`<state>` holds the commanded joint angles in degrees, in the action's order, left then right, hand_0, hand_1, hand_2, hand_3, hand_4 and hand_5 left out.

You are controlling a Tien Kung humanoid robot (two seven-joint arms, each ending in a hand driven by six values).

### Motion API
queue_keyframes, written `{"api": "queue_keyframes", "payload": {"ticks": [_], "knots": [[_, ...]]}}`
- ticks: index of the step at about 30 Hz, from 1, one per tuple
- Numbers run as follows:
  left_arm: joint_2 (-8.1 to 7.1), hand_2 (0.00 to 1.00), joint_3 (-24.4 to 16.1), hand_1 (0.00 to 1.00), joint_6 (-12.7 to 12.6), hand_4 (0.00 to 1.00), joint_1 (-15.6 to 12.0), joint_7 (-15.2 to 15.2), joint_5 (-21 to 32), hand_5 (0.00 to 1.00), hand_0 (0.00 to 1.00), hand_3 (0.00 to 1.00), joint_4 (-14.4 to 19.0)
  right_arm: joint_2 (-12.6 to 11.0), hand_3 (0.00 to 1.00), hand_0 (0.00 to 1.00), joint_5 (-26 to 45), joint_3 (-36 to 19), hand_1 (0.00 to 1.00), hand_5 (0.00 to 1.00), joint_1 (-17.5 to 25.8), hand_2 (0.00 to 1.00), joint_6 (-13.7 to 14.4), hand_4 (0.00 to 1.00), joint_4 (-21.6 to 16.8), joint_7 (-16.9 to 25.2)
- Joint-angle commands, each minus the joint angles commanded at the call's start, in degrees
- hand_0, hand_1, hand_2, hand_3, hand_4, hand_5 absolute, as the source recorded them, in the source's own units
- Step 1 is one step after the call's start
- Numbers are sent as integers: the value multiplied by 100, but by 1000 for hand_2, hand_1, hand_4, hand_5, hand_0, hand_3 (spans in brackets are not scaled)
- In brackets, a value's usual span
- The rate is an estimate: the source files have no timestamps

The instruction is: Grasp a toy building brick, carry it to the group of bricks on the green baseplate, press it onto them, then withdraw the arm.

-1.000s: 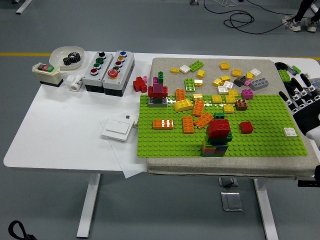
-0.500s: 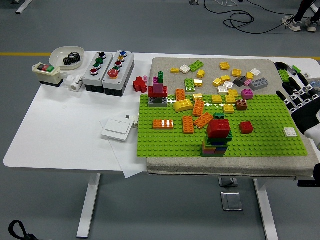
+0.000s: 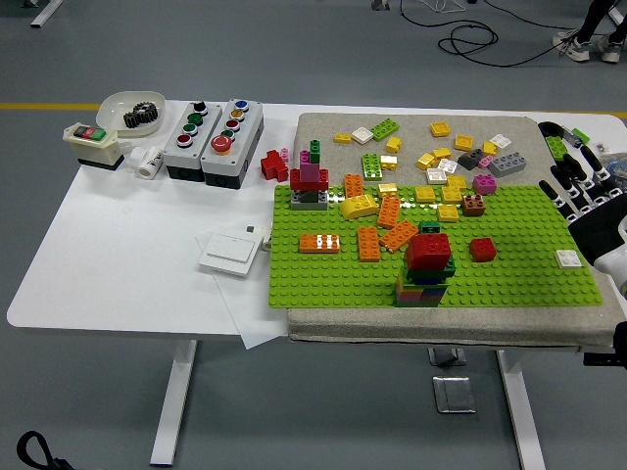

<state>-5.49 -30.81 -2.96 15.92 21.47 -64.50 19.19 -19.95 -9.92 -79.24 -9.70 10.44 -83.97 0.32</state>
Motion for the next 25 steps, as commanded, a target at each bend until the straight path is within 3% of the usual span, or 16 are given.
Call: {"api": "queue_keyframes", "payload": {"ticks": [25], "knots": [[7, 710, -37, 698, 27, 671, -30, 12, -80, 662, 667, 587, 5, 10, 714, 675, 135, 51, 610, 792, 22, 712, -28, 998, 25, -40]]}}
